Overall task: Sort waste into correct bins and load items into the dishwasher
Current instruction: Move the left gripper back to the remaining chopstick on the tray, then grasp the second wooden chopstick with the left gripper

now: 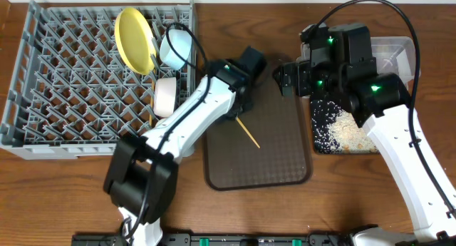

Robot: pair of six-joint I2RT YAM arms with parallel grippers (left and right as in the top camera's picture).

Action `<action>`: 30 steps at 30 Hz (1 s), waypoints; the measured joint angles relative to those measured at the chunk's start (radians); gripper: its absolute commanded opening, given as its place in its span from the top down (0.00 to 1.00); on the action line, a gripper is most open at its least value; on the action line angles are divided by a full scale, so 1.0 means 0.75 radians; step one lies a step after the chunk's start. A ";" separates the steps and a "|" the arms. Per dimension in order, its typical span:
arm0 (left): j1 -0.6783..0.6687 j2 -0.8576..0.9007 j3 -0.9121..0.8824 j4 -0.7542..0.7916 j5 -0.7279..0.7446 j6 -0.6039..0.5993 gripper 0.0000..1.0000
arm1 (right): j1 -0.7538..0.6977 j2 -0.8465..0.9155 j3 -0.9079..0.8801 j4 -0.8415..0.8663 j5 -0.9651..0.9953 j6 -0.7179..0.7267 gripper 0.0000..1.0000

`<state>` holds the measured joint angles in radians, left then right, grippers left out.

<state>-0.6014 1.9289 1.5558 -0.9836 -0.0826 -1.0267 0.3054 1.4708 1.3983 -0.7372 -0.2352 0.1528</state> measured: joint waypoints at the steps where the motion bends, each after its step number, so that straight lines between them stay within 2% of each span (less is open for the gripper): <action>1: 0.000 0.013 -0.015 0.023 0.009 -0.014 0.46 | 0.000 0.000 0.000 0.000 0.000 0.000 0.01; 22: 0.000 0.262 -0.040 0.207 0.188 -0.068 0.48 | 0.000 0.000 0.000 0.000 0.000 0.000 0.01; 27: 0.000 0.262 -0.040 0.204 0.207 -0.073 0.63 | 0.000 0.000 0.000 0.000 0.000 0.000 0.01; 30: 0.000 0.262 -0.040 0.194 0.217 -0.071 0.66 | 0.000 0.000 0.000 0.000 0.000 0.000 0.01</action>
<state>-0.6014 2.1254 1.5261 -0.8383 0.0799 -1.0801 0.3054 1.4708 1.3983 -0.7372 -0.2352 0.1528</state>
